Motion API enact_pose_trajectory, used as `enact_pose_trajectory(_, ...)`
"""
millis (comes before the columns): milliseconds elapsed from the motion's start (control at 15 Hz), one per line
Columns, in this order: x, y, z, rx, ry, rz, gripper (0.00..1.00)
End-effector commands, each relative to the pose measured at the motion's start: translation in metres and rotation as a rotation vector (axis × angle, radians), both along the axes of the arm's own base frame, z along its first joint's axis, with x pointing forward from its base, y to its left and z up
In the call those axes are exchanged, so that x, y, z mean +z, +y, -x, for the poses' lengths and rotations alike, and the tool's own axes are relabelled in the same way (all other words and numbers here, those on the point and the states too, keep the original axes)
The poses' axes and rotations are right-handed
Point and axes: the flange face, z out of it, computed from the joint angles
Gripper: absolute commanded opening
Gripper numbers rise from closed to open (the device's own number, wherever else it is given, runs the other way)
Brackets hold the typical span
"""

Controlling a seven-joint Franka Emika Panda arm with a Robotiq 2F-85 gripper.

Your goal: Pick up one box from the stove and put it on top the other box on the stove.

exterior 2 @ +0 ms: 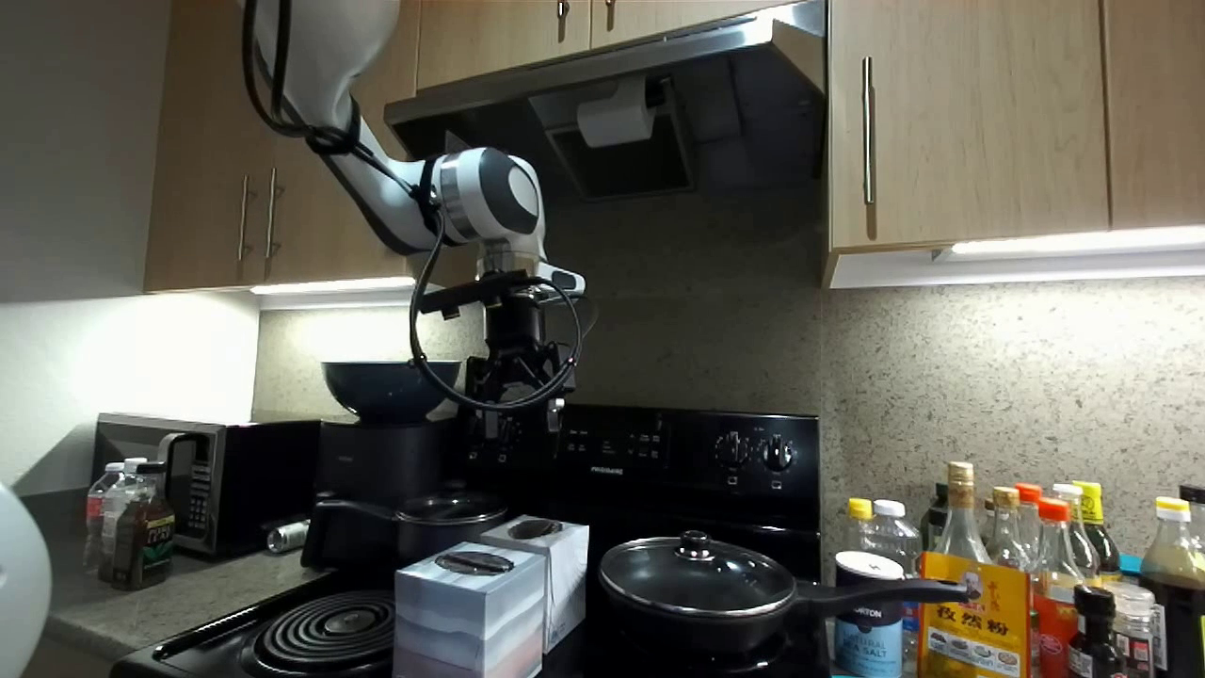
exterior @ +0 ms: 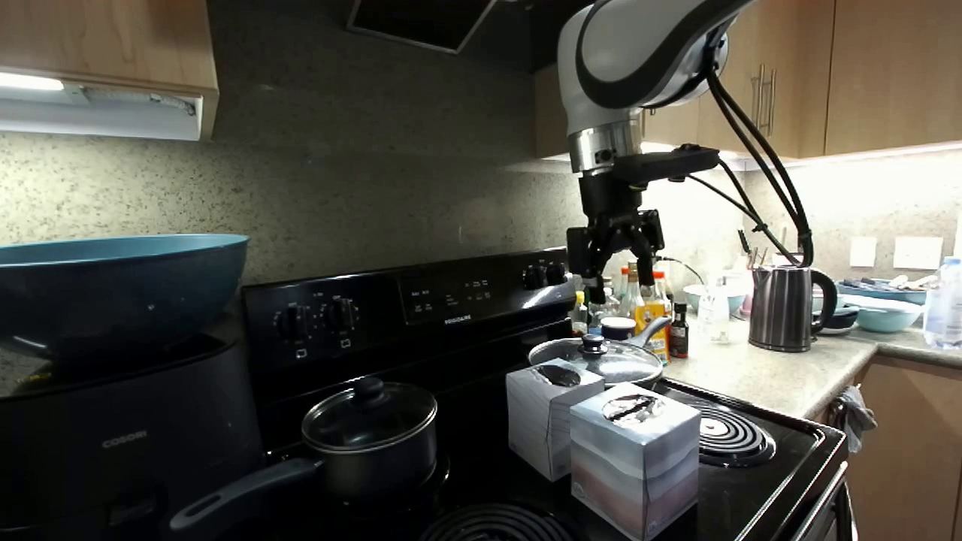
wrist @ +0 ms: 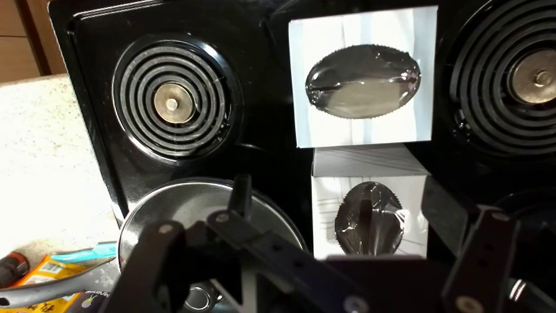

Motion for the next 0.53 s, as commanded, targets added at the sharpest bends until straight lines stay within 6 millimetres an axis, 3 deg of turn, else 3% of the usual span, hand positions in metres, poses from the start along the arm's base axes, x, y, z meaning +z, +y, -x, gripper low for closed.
enact_pose_trajectory(0, -0.002, 0.002, -0.008, -0.031, -0.029, -0.022, 1.00)
enact_pose_trajectory(200, -0.013, 0.006, -0.040, -0.048, -0.101, -0.047, 1.00)
enact_pose_trajectory(467, -0.038, 0.021, -0.067, -0.014, -0.081, -0.027, 1.00)
